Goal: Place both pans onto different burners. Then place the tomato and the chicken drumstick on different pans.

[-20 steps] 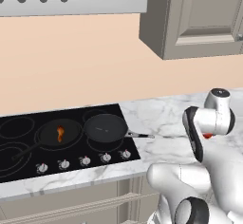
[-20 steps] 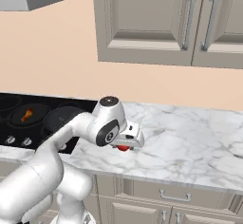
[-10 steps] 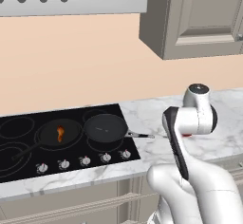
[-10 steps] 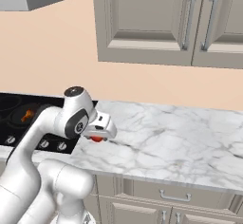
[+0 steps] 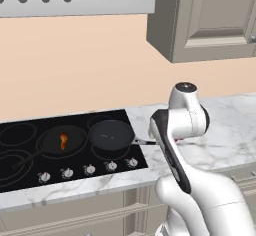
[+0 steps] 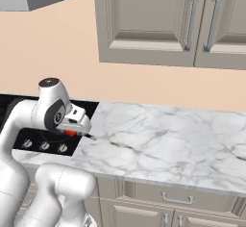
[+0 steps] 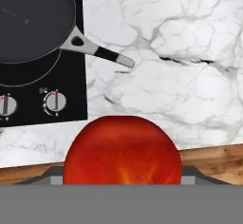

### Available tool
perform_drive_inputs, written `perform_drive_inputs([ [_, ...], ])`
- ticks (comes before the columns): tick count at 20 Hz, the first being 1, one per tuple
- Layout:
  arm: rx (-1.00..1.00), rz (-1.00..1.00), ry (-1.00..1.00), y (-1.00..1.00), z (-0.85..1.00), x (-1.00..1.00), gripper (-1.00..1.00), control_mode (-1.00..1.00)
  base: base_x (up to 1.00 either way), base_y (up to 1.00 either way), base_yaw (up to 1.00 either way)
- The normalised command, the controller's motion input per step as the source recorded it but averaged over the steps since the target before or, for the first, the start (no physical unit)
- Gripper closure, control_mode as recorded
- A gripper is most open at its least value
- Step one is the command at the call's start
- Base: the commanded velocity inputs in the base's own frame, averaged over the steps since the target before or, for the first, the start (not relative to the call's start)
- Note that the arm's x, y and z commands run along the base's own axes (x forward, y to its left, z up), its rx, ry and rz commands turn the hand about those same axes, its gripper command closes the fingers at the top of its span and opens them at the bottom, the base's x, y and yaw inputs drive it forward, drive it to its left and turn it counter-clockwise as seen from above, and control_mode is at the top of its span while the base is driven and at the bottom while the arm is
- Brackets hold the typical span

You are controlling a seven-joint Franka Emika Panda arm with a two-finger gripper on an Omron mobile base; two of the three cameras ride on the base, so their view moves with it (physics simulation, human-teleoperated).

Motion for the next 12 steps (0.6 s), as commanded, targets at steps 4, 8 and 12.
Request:
perform_drive_inputs([
  [4,0.04,0.02,0.03,0.82,0.06,0.47,1.00,-1.00,0.00,0.00,0.00],
  [8,0.00,0.00,0.00,0.88,0.00,0.64,1.00,-1.00,0.00,0.00,0.00],
  [12,0.00,0.00,0.00,0.68,0.00,0.64,1.00,-1.00,0.00,0.00,0.00],
])
